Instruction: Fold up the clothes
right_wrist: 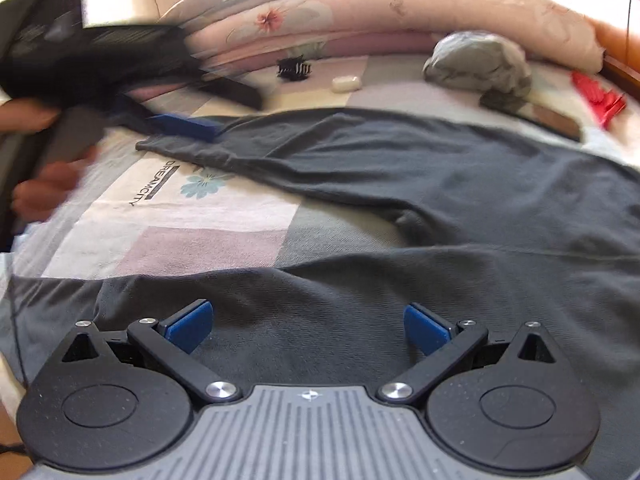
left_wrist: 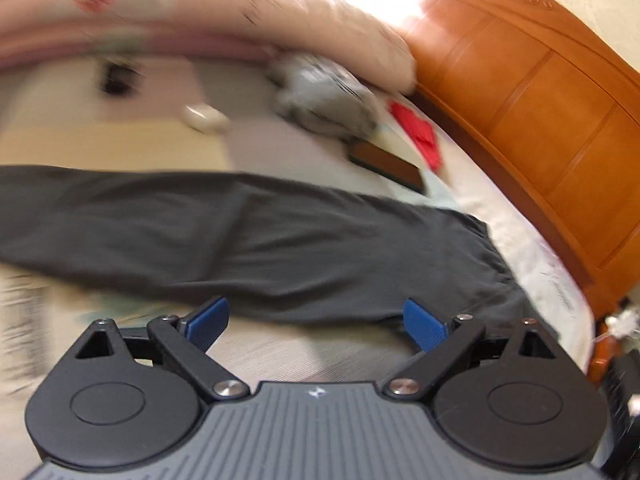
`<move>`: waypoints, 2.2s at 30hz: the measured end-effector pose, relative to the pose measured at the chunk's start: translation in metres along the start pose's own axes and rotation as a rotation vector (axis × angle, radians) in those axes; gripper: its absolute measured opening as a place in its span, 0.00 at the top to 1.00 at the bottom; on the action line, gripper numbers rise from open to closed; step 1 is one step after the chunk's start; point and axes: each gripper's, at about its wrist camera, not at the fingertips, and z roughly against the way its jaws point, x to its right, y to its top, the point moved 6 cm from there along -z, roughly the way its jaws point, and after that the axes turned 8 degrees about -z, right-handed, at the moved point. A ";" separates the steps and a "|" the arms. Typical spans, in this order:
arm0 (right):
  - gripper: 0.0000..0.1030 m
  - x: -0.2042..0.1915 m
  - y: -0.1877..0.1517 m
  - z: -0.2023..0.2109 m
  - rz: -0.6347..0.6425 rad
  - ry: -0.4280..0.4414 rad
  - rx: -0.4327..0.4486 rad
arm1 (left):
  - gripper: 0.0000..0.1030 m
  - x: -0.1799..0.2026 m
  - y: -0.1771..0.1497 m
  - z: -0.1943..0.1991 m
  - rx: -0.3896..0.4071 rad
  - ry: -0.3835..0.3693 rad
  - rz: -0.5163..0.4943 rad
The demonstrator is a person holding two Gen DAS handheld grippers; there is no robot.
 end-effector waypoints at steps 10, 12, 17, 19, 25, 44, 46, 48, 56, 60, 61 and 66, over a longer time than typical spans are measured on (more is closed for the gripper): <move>0.00 0.034 -0.003 0.013 -0.192 0.218 0.064 | 0.06 0.017 -0.020 -0.079 -0.179 -0.048 0.033; 0.00 0.039 -0.001 0.014 -0.234 0.242 0.065 | 0.04 0.025 -0.030 -0.074 -0.203 -0.052 0.021; 0.00 0.038 -0.005 0.017 -0.220 0.236 0.069 | 0.04 0.023 -0.007 -0.056 -0.140 -0.037 -0.008; 0.00 0.037 -0.007 0.018 -0.202 0.224 0.071 | 0.04 0.013 0.003 -0.060 -0.108 -0.045 0.023; 0.00 0.035 -0.009 0.019 -0.169 0.209 0.074 | 0.04 0.015 -0.019 -0.085 -0.170 -0.109 0.137; 0.00 0.030 -0.011 0.018 -0.127 0.188 0.078 | 0.05 -0.060 -0.016 -0.031 -0.129 0.104 0.204; 0.00 0.029 -0.012 0.018 -0.120 0.183 0.081 | 0.05 -0.070 -0.004 -0.031 -0.086 0.141 0.193; 0.00 0.028 -0.012 0.018 -0.114 0.181 0.082 | 0.05 -0.080 0.007 -0.033 -0.055 0.136 0.226; 0.00 0.028 -0.012 0.017 -0.101 0.181 0.078 | 0.05 -0.100 0.031 -0.070 -0.039 0.156 0.244; 0.00 0.028 -0.012 0.018 -0.102 0.185 0.076 | 0.05 -0.131 0.037 -0.072 -0.025 0.273 0.278; 0.00 0.028 -0.012 0.018 -0.102 0.186 0.075 | 0.05 -0.135 0.040 -0.069 -0.025 0.299 0.286; 0.00 0.028 -0.010 0.017 -0.110 0.181 0.075 | 0.05 -0.112 0.037 -0.051 -0.043 0.234 0.259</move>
